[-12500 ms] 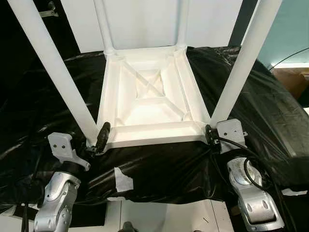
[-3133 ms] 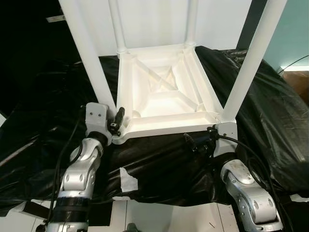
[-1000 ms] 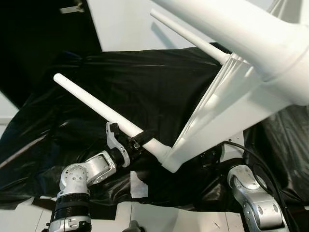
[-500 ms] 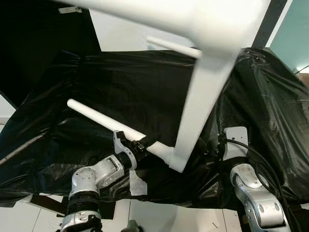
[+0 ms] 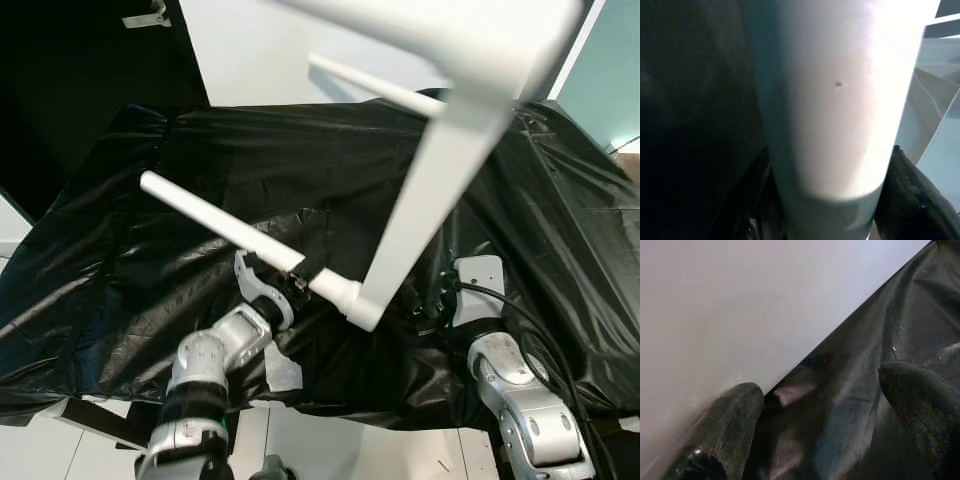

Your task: Building children table

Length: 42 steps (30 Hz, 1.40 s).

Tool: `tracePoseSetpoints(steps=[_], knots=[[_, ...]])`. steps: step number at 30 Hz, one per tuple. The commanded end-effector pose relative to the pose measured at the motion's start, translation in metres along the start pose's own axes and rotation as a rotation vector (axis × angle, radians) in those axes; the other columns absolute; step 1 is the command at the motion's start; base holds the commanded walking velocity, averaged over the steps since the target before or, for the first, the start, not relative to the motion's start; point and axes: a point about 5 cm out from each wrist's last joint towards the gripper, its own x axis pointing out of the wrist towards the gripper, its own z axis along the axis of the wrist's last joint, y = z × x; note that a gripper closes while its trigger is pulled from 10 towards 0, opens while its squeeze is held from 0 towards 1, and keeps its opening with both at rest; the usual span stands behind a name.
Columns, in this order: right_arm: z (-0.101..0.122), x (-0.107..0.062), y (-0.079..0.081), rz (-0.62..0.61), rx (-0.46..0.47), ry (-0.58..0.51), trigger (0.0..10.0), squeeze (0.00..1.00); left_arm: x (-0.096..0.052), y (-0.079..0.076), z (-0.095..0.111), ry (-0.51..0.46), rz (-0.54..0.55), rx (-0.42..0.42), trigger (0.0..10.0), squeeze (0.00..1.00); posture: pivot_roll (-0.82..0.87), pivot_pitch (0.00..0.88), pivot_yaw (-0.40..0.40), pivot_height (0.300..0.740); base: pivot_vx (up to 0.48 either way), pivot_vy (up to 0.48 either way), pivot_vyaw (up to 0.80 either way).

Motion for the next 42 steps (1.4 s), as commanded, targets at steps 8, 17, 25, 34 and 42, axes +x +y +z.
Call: tracePoseSetpoints(steps=[8,17,25,34,42], knots=[[0.008,0.000,0.012,0.063,0.011,-0.037,10.0,0.00,0.002,0.025,-0.015,0.077,0.253,-0.056,10.0,0.00,-0.06,0.086,0.034,0.740,0.000,0.000,0.00],[0.007,0.000,0.011,0.055,0.011,-0.030,10.0,0.00,-0.065,0.053,-0.025,0.492,0.299,0.122,10.0,0.00,-0.05,0.082,0.037,0.740,0.000,0.000,0.00],[0.010,0.002,0.012,0.061,0.008,-0.037,10.0,0.00,-0.068,0.062,-0.041,0.568,0.310,-0.079,10.0,0.00,-0.07,0.076,0.040,0.740,0.000,0.000,0.00],[0.008,-0.001,0.014,0.060,0.016,-0.027,10.0,0.00,-0.090,0.032,-0.026,0.580,-0.019,-0.267,10.0,0.00,-0.06,0.085,0.041,0.740,0.000,0.000,0.00],[0.008,-0.001,0.016,0.065,0.023,-0.025,10.0,0.00,-0.086,0.023,0.050,0.133,-0.073,0.205,10.0,0.00,-0.06,0.085,0.039,0.740,0.000,0.000,0.00]])
